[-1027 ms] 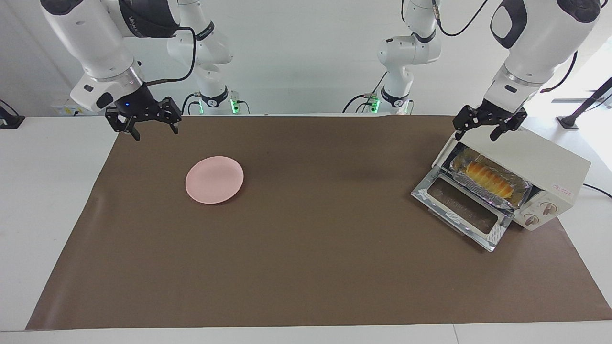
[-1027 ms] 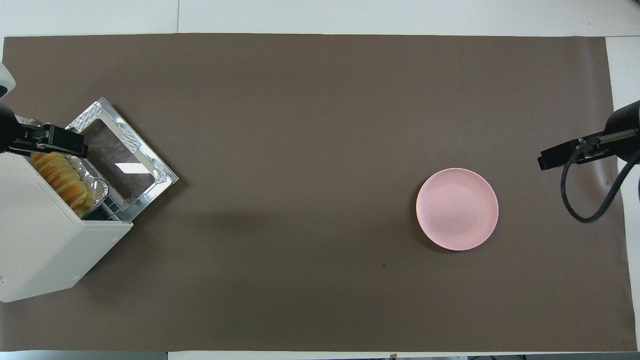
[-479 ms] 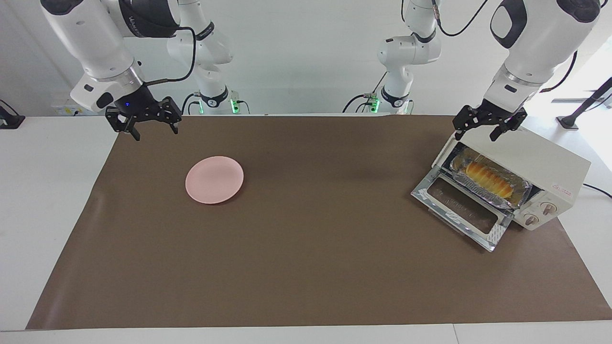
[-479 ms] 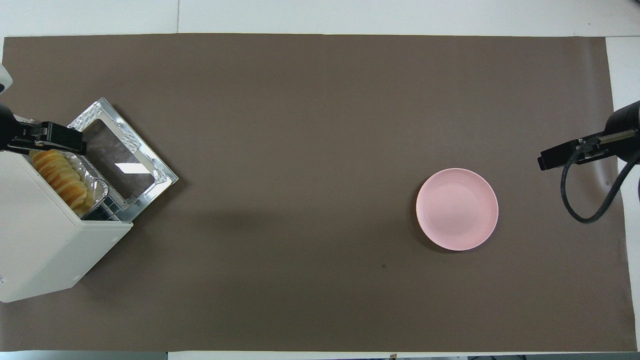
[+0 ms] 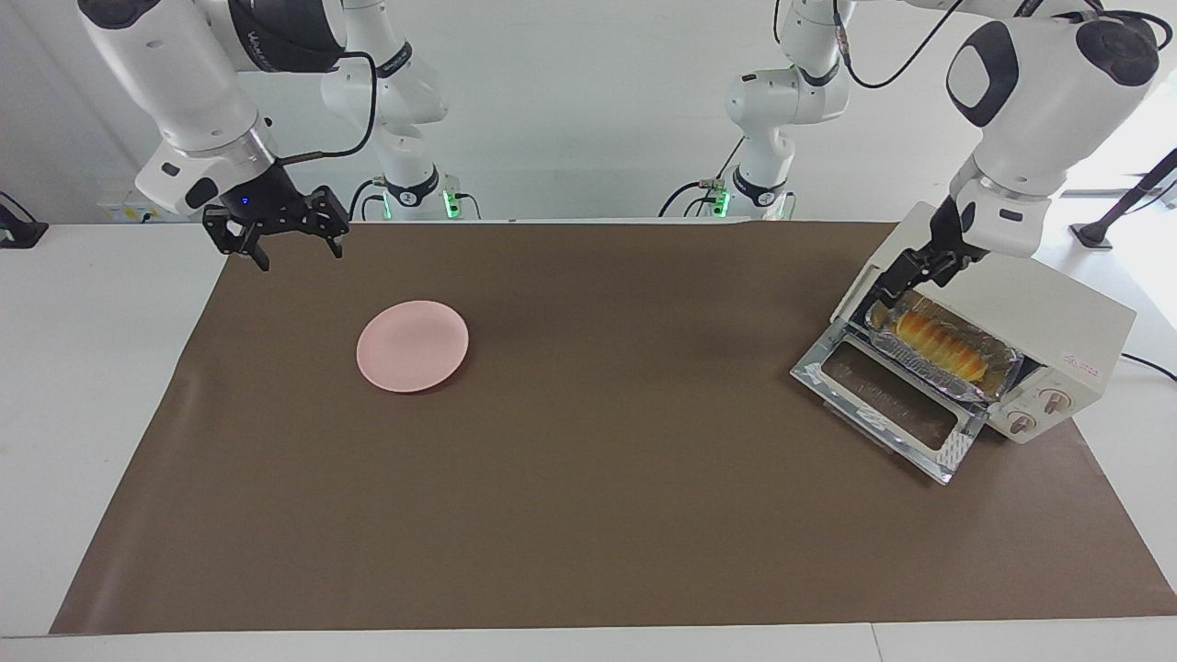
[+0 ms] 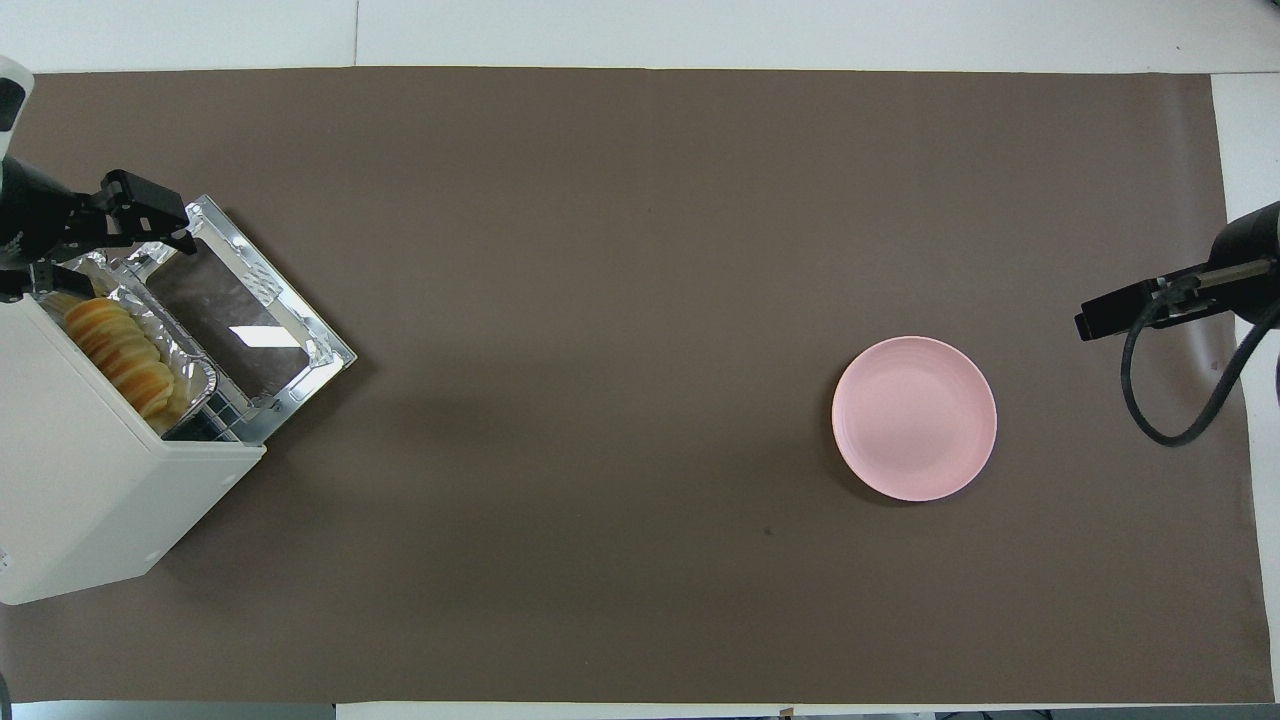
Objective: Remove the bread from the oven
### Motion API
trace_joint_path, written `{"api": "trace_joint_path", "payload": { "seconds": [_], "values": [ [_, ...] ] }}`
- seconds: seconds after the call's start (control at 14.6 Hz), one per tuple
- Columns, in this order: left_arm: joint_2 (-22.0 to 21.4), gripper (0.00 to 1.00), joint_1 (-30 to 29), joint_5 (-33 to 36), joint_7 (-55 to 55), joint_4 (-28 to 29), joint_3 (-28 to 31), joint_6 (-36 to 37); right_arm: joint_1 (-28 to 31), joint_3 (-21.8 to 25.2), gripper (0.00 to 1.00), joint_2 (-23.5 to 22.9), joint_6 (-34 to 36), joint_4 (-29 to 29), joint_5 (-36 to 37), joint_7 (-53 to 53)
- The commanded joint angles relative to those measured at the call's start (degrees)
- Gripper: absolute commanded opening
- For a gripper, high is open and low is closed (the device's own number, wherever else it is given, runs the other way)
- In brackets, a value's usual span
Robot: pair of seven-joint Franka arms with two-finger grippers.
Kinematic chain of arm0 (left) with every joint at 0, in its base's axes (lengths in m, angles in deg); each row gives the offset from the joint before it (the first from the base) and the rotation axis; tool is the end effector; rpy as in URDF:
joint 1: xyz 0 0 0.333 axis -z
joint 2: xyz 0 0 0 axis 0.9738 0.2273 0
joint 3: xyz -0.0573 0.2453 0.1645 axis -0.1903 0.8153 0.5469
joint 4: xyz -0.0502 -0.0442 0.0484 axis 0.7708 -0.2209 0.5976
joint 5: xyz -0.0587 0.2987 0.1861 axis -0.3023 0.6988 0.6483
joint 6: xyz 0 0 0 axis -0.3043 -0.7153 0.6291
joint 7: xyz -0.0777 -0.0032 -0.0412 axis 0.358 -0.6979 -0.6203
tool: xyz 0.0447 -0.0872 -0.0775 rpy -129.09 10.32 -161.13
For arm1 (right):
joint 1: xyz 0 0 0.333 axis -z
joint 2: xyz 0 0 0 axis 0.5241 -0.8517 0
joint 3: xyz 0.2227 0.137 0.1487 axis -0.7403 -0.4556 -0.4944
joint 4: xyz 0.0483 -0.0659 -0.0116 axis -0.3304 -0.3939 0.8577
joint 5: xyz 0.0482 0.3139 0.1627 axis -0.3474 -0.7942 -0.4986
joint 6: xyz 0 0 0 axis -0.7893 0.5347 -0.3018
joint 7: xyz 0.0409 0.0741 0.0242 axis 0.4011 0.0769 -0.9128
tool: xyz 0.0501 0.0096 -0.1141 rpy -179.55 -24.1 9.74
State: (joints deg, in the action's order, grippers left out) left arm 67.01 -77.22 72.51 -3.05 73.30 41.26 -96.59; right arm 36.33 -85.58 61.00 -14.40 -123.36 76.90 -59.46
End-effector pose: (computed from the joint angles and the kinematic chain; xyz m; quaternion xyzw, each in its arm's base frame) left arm 0.5705 -0.0358 0.5434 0.9804 0.1964 -0.0133 0.0038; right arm 0.5111 0.0043 0.5715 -0.9950 -0.0956 0.0255 0.0111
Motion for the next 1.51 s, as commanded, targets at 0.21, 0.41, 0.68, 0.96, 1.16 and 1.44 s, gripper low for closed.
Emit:
{"api": "trace_joint_path", "payload": {
  "seconds": [0.21,0.41,0.68,0.96,1.16,1.44],
  "values": [
    [13.99,1.0,-0.34,6.83,-12.93,-9.37,0.33,-5.06,0.81,-0.61,1.0,0.95,0.0,-0.92,0.17,-0.63],
    [12.26,1.0,-0.7,8.76,-17.61,0.17,1.56,-14.27,0.81,-0.61,1.0,0.95,0.09,-0.92,0.17,-0.63],
    [8.56,1.0,-0.61,8.86,-18.05,9.18,4.55,-15.62,0.81,-0.61,1.0,0.95,0.09,-0.92,0.17,-0.63],
    [7.51,1.0,-0.17,9.12,-19.8,11.81,4.9,-15.97,0.81,-0.61,1.0,0.95,0.09,-0.92,0.17,-0.63],
    [5.66,1.0,0.0,12.19,-19.89,16.73,4.81,-18.33,0.81,-0.61,1.0,0.95,0.09,-0.92,0.17,-0.63],
    [5.57,0.96,-0.08,12.2,-22.7,19.2,4.81,-21.68,0.81,-0.61,1.0,0.95,0.09,-0.92,0.17,-0.63]
  ]
}}
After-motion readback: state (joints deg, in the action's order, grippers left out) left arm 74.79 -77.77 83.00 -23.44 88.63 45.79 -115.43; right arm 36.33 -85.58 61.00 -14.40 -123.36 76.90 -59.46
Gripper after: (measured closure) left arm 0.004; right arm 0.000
